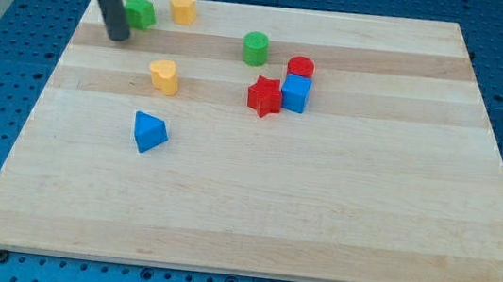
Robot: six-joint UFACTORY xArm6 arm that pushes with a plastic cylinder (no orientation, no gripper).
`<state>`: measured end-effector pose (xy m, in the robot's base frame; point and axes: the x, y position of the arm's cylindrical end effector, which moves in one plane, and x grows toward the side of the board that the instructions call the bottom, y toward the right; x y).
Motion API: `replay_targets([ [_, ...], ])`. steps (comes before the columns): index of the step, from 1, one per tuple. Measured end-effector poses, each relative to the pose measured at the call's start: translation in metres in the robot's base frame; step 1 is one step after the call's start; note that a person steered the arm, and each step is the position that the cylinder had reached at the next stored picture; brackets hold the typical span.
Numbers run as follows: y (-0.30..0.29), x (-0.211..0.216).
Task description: Move the green star to the top left
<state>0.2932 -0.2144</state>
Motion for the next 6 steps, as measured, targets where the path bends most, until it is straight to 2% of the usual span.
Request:
replay_targets([
  [2,0.054,-0.024],
  [3,0.059,-0.040],
  [6,-0.032,-0.041],
])
